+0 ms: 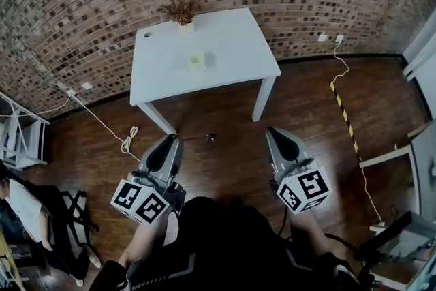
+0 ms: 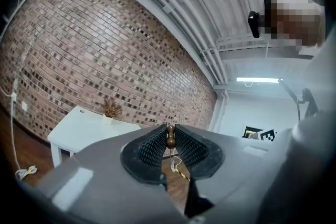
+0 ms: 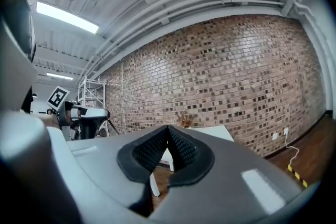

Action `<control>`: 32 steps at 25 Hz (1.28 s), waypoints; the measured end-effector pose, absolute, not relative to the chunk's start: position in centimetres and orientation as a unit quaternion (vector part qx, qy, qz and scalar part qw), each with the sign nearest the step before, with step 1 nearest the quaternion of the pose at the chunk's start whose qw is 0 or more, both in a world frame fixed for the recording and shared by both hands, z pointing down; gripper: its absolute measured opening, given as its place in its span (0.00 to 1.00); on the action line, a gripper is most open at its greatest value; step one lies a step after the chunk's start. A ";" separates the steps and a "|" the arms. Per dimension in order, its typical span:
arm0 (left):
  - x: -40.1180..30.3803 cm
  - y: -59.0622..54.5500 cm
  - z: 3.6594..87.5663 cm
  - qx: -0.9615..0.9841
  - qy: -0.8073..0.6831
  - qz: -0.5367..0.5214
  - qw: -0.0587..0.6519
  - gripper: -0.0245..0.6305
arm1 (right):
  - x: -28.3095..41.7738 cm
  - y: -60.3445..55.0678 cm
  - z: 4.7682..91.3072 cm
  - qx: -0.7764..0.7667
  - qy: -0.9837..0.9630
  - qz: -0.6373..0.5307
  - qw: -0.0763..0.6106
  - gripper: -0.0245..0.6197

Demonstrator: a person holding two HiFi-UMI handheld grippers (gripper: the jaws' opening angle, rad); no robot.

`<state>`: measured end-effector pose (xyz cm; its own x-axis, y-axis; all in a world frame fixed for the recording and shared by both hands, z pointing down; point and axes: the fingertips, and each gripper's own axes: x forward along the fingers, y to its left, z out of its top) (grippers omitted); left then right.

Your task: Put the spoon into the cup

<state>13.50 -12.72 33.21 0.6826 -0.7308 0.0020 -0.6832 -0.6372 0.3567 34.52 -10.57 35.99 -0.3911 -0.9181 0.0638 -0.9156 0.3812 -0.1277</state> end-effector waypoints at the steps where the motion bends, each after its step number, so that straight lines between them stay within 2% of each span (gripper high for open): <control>1: 13.7 -13.3 33.3 0.902 -0.393 -0.068 0.167 0.10 | 34.6 -11.2 36.3 -0.550 0.832 -0.075 0.010 0.05; 7: 13.4 -18.4 34.3 0.896 -0.397 -0.074 0.183 0.10 | 34.1 -16.5 36.8 -0.552 0.830 -0.077 0.004 0.05; 19: 7.7 -29.4 34.7 0.883 -0.422 -0.097 0.181 0.10 | 29.0 -28.5 37.6 -0.535 0.841 -0.082 -0.015 0.05; 28: 8.0 -37.5 35.9 0.857 -0.472 -0.094 0.185 0.10 | 28.9 -38.5 38.3 -0.486 0.870 -0.080 -0.029 0.05; 32: 9.9 -41.4 35.1 0.853 -0.486 -0.084 0.168 0.10 | 28.5 -42.5 37.3 -0.465 0.883 -0.017 -0.054 0.05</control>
